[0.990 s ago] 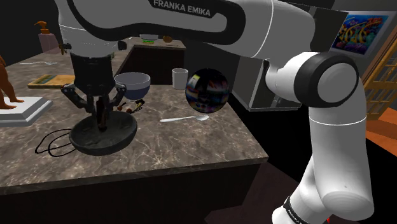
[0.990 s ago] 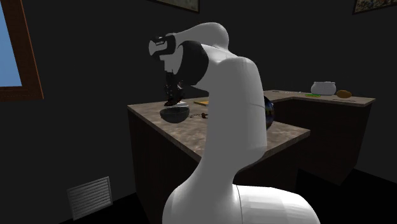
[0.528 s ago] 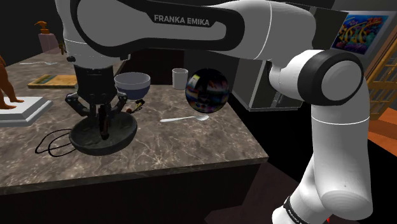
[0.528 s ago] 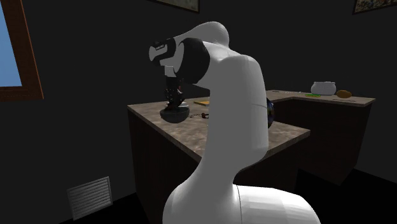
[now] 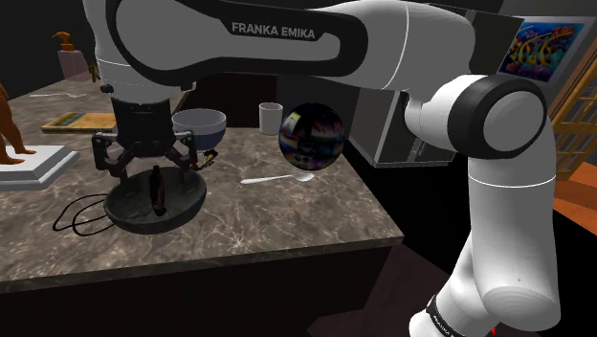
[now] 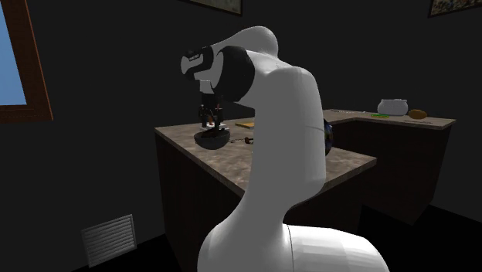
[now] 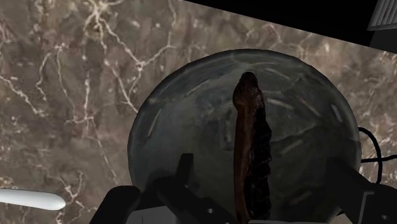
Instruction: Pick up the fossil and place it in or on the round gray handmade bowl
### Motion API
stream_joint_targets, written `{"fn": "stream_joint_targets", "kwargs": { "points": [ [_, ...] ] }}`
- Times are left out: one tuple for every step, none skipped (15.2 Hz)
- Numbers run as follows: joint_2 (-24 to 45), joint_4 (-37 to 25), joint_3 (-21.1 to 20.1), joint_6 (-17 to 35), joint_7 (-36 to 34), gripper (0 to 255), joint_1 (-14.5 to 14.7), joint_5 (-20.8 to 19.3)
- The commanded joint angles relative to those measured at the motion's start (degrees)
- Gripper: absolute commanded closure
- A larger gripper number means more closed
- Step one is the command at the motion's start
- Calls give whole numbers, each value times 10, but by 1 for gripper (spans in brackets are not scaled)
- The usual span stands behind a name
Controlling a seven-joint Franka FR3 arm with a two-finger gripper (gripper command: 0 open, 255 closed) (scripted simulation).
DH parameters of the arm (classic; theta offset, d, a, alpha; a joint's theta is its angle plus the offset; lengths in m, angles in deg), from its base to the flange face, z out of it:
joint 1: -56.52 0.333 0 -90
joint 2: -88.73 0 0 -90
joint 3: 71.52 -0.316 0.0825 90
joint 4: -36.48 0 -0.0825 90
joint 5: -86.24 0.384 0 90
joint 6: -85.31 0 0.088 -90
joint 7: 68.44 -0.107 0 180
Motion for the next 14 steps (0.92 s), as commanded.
{"fn": "stream_joint_targets", "kwargs": {
  "points": [
    [0,0,0,0,0,0,0,0],
    [0,0,0,0,0,0,0,0],
    [4,-26,0,-22,1,0,5,-2],
    [9,-54,0,-44,1,0,11,-5],
    [17,-85,1,-69,2,0,18,-8],
    [24,-113,1,-89,2,0,25,-12],
    [24,-113,2,-89,2,0,26,-12],
    [24,-113,2,-89,2,0,26,-12],
    [24,-113,2,-89,2,0,26,-12],
    [24,-113,2,-89,2,0,26,-12],
    [24,-113,2,-89,2,0,26,-12],
    [24,-113,2,-89,2,0,26,-12],
    [24,-113,2,-89,2,0,26,-12],
    [24,-113,2,-89,2,0,26,-12]
  ]
}}
